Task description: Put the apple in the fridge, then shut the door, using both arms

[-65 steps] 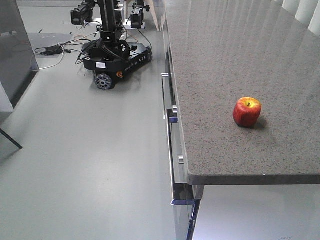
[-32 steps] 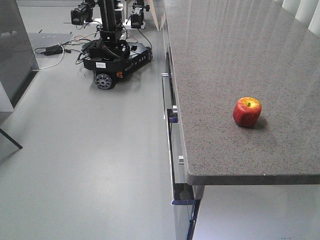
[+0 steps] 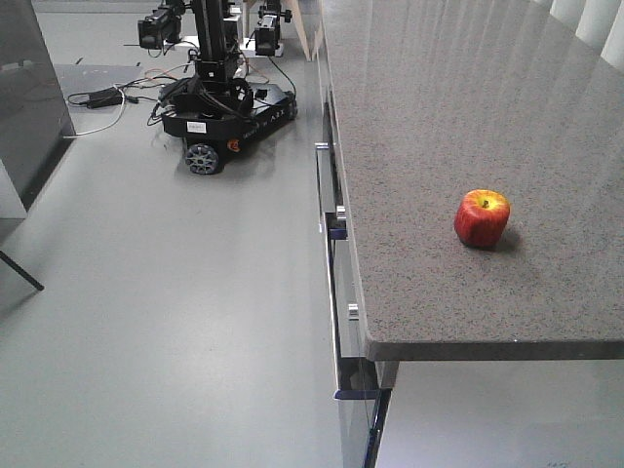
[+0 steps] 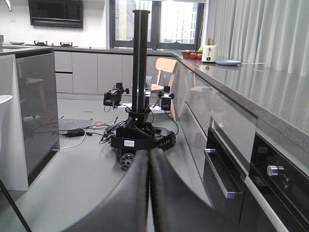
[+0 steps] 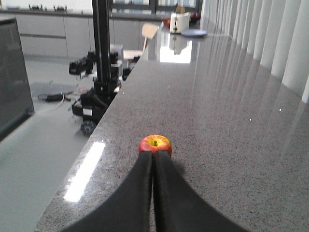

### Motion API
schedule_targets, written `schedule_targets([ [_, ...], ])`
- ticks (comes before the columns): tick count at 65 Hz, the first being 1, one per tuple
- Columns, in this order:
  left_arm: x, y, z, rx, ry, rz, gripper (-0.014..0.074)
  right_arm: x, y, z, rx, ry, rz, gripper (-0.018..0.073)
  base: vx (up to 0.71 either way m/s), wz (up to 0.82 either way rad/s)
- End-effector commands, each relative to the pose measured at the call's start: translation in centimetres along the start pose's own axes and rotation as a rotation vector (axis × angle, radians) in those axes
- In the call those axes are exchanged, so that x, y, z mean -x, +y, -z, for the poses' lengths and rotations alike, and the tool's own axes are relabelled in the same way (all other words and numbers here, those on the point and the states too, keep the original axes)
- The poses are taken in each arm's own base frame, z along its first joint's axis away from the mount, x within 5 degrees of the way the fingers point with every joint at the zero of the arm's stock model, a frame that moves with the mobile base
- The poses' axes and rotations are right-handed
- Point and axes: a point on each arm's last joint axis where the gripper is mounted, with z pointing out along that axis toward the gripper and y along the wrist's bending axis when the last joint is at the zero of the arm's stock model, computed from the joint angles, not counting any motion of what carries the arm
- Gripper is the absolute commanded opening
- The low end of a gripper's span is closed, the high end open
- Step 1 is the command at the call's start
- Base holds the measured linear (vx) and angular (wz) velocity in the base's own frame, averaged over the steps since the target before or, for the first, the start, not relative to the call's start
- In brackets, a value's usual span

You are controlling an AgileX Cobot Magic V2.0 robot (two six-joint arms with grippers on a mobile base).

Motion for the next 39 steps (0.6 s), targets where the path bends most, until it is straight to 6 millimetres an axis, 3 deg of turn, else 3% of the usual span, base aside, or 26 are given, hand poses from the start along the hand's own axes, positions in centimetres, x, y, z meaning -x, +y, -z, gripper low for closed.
schedule_targets([
  [1,-0.2,0.0,0.1,-0.009,-0.060,0.008,-0.0006,3.1,-0.1,-1.1,-0.008,-0.018,0.021,-0.0002,0.00,0.00],
  [12,-0.2,0.0,0.1,-0.009,-0.060,0.008,-0.0006,5.3,-0.2,-4.5,0.000,0.142,0.020,0.0001,0.00,0.00],
  [20,-0.2,0.0,0.1,-0.009,-0.060,0.008,-0.0006,5.7,-0.3,-7.2,0.006,0.245,0.016,0.0039,0.00,0.00],
  [30,-0.2,0.0,0.1,-0.009,-0.060,0.008,-0.0006,5.8,-0.2,-10.4,0.022,0.335,-0.014,0.0203,0.00,0.00],
  [39,-0.2,0.0,0.1,-0.009,-0.060,0.008,-0.0006,5.5,-0.2,-13.4,0.030,0.400,-0.032,0.0439,0.00,0.00],
])
